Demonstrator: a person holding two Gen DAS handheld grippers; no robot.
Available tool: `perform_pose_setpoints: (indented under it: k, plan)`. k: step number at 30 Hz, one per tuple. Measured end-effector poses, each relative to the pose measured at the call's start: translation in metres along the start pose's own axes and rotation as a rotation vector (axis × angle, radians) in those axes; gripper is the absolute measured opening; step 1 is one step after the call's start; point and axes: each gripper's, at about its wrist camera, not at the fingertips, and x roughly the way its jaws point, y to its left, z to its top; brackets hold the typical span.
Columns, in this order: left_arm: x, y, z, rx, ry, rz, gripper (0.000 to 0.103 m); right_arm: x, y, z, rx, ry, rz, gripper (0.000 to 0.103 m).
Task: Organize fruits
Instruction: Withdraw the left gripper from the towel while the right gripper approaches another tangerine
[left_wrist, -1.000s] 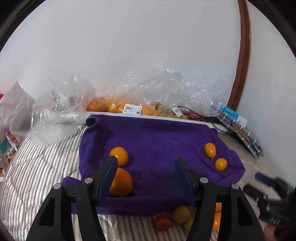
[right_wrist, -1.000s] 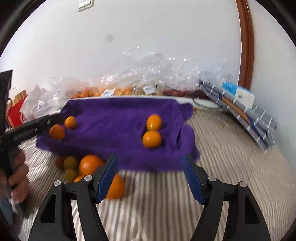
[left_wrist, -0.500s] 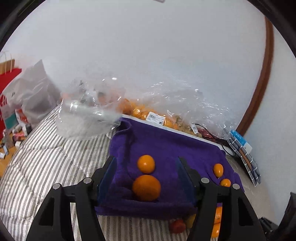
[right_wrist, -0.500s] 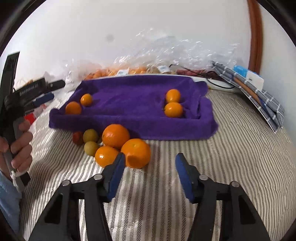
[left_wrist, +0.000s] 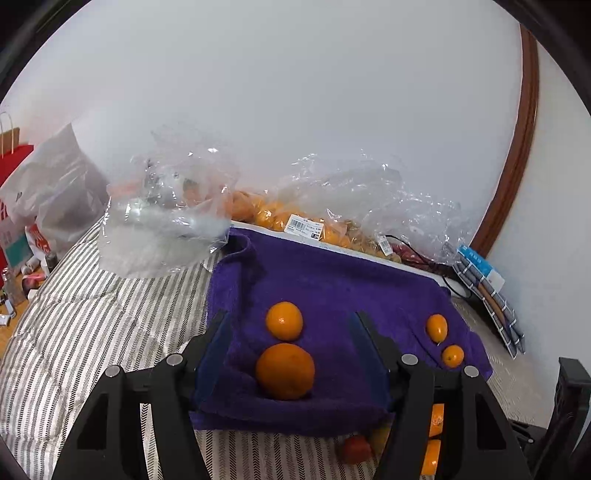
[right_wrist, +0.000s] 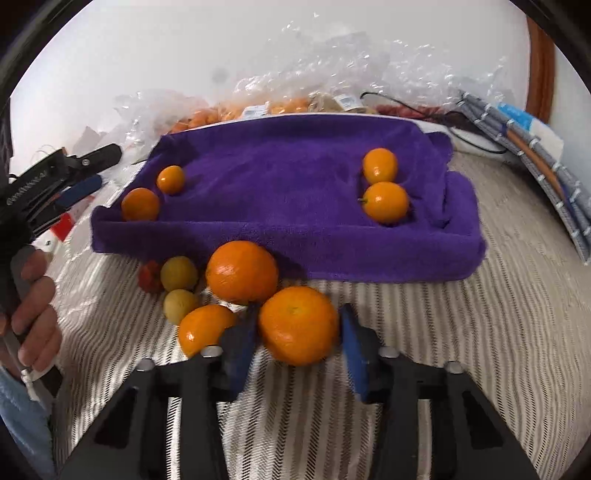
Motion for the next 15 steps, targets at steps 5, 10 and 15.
perform_pose_setpoints:
  k: [5, 10, 15]
  plan:
    - [-0.001, -0.003, -0.001, 0.019, -0.002, -0.016, 0.064, -0.016, -0.013, -0.008, 0.021, -0.051, -0.033, 0.040]
    - [0.000, -0.008, -0.003, 0.043, 0.014, -0.054, 0.064, -0.033, -0.028, -0.023, -0.043, -0.072, -0.165, 0.040]
    - [-0.002, -0.024, -0.009, 0.106, 0.035, -0.106, 0.064, -0.045, -0.055, -0.030, 0.034, -0.093, -0.127, 0.040]
